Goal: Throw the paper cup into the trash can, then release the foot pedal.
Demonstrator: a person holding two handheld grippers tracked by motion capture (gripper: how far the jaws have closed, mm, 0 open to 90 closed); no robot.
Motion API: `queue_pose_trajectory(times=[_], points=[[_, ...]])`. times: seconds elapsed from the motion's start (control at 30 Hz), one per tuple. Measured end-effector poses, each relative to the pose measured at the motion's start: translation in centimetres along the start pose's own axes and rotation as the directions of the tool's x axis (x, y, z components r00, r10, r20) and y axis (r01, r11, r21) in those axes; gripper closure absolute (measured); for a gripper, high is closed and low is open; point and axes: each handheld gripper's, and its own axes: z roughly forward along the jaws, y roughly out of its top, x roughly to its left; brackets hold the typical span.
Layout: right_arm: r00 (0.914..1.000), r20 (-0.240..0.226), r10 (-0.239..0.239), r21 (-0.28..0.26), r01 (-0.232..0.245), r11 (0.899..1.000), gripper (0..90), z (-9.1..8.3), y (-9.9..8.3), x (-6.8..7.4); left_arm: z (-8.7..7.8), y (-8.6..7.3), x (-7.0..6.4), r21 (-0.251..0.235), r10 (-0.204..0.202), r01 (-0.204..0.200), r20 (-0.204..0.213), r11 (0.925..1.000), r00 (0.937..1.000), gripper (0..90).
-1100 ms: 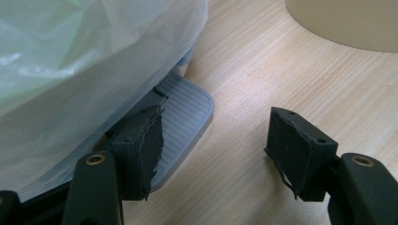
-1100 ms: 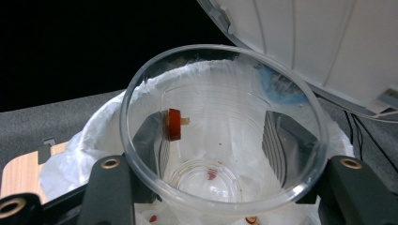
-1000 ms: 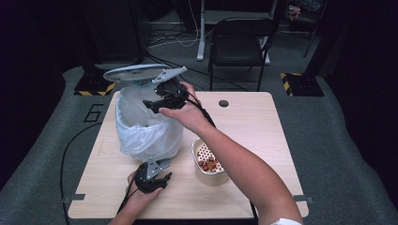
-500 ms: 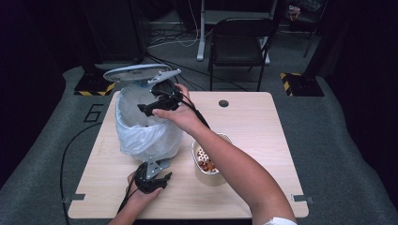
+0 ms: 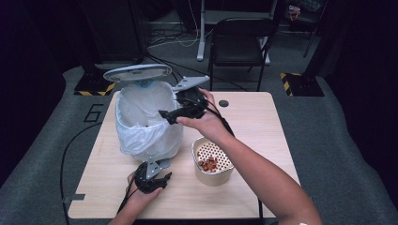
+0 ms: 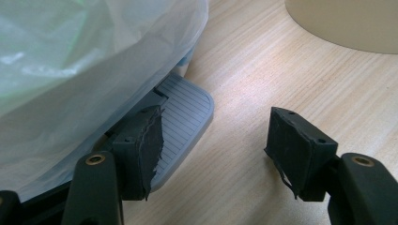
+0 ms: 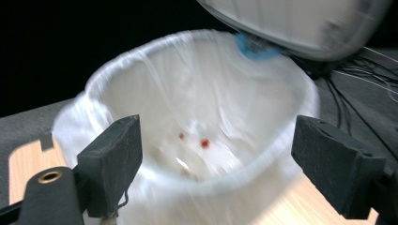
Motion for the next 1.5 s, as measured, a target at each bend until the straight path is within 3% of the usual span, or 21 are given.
queue_pose_trajectory(times=[0.23, 0.47, 0.67, 0.77, 0.8, 0.83, 0.87, 0.9, 0.97, 1.0, 1.03, 1.07, 1.13, 1.17, 1.2, 1.23, 1.27, 1.3, 1.43, 1.47, 1.5], points=[[0.9972, 0.063, 0.039, 0.009, -0.040, 0.999, 18.3, -3.0, -3.0, -2.3, -0.1, 0.0, 0.1, 0.009, 0.005, -0.006, 0.008, 0.9999, 1.0000, 36.3], [0.9917, 0.105, 0.075, 0.002, -0.076, 0.997, 18.8, -4.4, -4.7, -4.0, -0.1, 0.0, 0.2, 0.008, 0.005, -0.005, 0.009, 1.0000, 0.9999, 36.3], [0.9833, 0.155, 0.095, -0.005, -0.095, 0.995, 19.2, -6.1, -6.6, -5.1, -0.1, 0.0, 0.2, 0.010, 0.010, -0.010, 0.008, 0.9999, 0.9999, 36.3], [0.9721, 0.196, 0.128, -0.018, -0.127, 0.992, 19.8, -7.9, -8.7, -6.0, -0.1, 0.0, 0.2, 0.009, 0.010, -0.010, 0.010, 0.9999, 0.9999, 36.3], [0.9721, 0.196, 0.128, -0.018, -0.127, 0.992, 19.8, -7.9, -8.7, -6.0, -0.1, 0.0, 0.2, 0.009, 0.010, -0.010, 0.010, 0.9999, 0.9999, 36.3], [0.9645, 0.219, 0.148, -0.023, -0.146, 0.989, 19.9, -8.7, -10.0, -6.5, -0.1, 0.0, 0.2, 0.009, 0.010, -0.010, 0.010, 0.9999, 0.9999, 36.3], [0.9645, 0.219, 0.148, -0.023, -0.146, 0.989, 19.9, -8.7, -10.0, -6.5, -0.1, 0.0, 0.2, 0.009, 0.010, -0.010, 0.010, 0.9999, 0.9999, 36.3], [0.9539, 0.242, 0.177, -0.029, -0.175, 0.984, 20.5, -9.4, -11.3, -7.1, -0.1, 0.0, 0.2, 0.008, 0.009, -0.009, 0.009, 0.9999, 0.9999, 36.3], [0.9425, 0.271, 0.196, -0.024, -0.197, 0.980, 20.9, -10.0, -12.6, -7.7, -0.1, 0.0, 0.2, 0.007, 0.007, -0.007, 0.011, 1.0000, 0.9999, 36.3], [0.9425, 0.271, 0.196, -0.024, -0.197, 0.980, 21.2, -10.0, -12.6, -7.7, -0.1, 0.0, 0.2, 0.007, 0.007, -0.007, 0.010, 1.0000, 0.9999, 36.3], [0.9360, 0.288, 0.202, -0.026, -0.203, 0.979, 21.6, -10.3, -13.3, -8.0, -0.1, 0.0, 0.2, 0.007, 0.007, -0.007, 0.010, 1.0000, 0.9999, 36.3], [0.9217, 0.316, 0.224, -0.034, -0.225, 0.974, 22.5, -10.8, -14.8, -8.4, -0.1, 0.0, 0.3, 0.005, 0.004, -0.004, 0.014, 1.0000, 0.9999, 36.3], [0.9083, 0.333, 0.253, -0.040, -0.254, 0.966, 23.0, -11.1, -16.3, -8.7, -0.1, 0.0, 0.3, 0.005, 0.002, -0.002, 0.016, 1.0000, 0.9999, 36.4], [0.9015, 0.346, 0.260, -0.043, -0.262, 0.964, 23.2, -11.2, -17.1, -8.8, -0.1, 0.0, 0.3, 0.006, 0.000, 0.000, 0.019, 1.0000, 0.9998, 36.5], [0.9015, 0.346, 0.260, -0.043, -0.262, 0.964, 23.2, -11.2, -17.1, -8.8, -0.2, 0.1, 0.5, 0.006, 0.024, -0.024, 0.014, 0.9997, 0.9996, 36.5], [0.8882, 0.375, 0.266, -0.040, -0.271, 0.962, 23.4, -11.4, -18.6, -8.8, -0.2, 0.1, 0.5, 0.007, 0.024, -0.024, 0.015, 0.9997, 0.9996, 36.4], [0.8882, 0.375, 0.266, -0.040, -0.271, 0.962, 23.4, -11.4, -18.6, -8.8, -0.2, 0.1, 0.5, 0.007, 0.024, -0.024, 0.015, 0.9997, 0.9996, 36.4], [0.8764, 0.389, 0.284, -0.040, -0.292, 0.956, 23.4, -11.4, -20.0, -8.7, -0.2, 0.0, 0.5, 0.003, 0.021, -0.021, 0.012, 0.9998, 0.9997, 36.4], [0.8550, 0.409, 0.319, -0.048, -0.329, 0.943, 23.6, -11.4, -22.5, -8.5, -0.2, 0.0, 0.6, 0.003, 0.015, -0.015, 0.022, 0.9999, 0.9996, 36.4], [0.8550, 0.409, 0.319, -0.048, -0.329, 0.943, 23.6, -11.4, -22.5, -8.5, -0.2, 0.0, 0.6, 0.004, 0.017, -0.017, 0.022, 0.9998, 0.9996, 36.4], [0.8456, 0.419, 0.330, -0.050, -0.341, 0.939, 23.8, -11.3, -23.6, -8.4, -0.2, 0.0, 0.6, 0.007, 0.018, -0.018, 0.020, 0.9998, 0.9996, 36.4]])
